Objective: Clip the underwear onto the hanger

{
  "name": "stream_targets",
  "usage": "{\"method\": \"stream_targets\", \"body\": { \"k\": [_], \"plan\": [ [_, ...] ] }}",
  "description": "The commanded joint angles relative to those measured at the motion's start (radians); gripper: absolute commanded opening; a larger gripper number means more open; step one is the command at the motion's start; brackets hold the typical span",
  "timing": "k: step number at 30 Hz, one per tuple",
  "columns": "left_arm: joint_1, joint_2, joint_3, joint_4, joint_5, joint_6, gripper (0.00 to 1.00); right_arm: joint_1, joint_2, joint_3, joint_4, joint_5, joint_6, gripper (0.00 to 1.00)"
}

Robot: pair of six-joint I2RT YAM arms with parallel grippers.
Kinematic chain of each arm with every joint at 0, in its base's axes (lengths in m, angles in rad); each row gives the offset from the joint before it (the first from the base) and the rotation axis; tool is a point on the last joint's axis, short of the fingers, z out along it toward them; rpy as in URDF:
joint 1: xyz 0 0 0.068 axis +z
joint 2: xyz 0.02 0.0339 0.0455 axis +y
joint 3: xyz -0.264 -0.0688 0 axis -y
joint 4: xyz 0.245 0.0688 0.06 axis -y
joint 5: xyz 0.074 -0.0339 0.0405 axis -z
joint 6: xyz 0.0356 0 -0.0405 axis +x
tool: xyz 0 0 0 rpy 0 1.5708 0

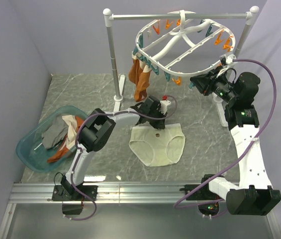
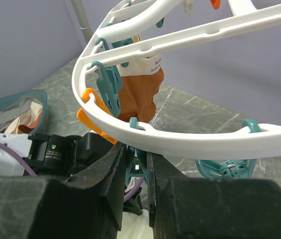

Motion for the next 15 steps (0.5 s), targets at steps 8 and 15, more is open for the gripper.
{"method": "stream_targets", "body": {
  "k": [8,15],
  "plan": [
    [-0.067,-0.256,-0.29,0.242,-0.149,0.275,0.0,0.001,-0.005,0.037,0.027,-0.005,0.012,0.0],
    [-0.132,-0.414,-0.545,0.531,-0.247,0.498,0.0,0.001,-0.01,0.04,0.016,0.001,-0.003,0.0]
  ]
}}
